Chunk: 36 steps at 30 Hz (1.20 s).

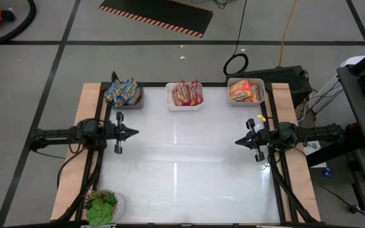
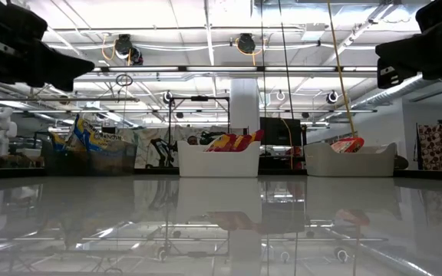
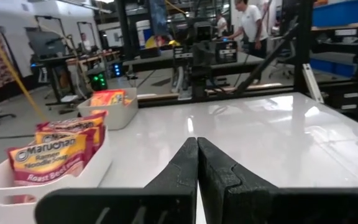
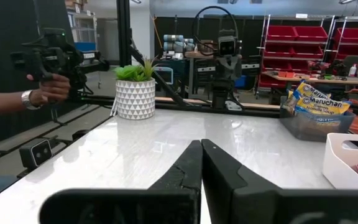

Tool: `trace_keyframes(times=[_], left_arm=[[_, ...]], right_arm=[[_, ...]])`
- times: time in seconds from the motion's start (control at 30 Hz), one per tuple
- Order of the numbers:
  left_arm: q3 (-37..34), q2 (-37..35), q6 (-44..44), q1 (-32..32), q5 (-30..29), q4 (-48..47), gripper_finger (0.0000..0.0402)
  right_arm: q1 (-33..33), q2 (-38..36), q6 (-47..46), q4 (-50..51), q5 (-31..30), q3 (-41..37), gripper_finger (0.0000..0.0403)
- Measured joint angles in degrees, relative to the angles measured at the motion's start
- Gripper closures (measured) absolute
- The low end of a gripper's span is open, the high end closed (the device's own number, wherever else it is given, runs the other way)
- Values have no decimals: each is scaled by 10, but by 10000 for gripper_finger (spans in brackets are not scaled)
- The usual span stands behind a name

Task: Sort Maruchan noodles
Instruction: Return to Home Position

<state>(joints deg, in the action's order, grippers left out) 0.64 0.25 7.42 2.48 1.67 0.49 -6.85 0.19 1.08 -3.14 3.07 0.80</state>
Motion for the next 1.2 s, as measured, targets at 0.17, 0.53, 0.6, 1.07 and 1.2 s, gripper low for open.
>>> trace_keyframes(times=[0.17, 0.53, 0.6, 1.07, 1.2], left_arm=[[0, 0, -5, 24, 18, 2, 398], [-1, 0, -15, 25, 15, 4, 398], [-1, 0, -16, 25, 14, 4, 398], [-1, 0, -17, 25, 13, 5, 398], [-1, 0, -17, 25, 13, 5, 398]], right_arm=[[0, 0, 0, 0, 0, 0, 403], [0, 0, 0, 0, 0, 0, 403], [0, 0, 0, 0, 0, 0, 403], [0, 0, 0, 0, 0, 0, 403], [0, 0, 0, 0, 0, 0, 403]])
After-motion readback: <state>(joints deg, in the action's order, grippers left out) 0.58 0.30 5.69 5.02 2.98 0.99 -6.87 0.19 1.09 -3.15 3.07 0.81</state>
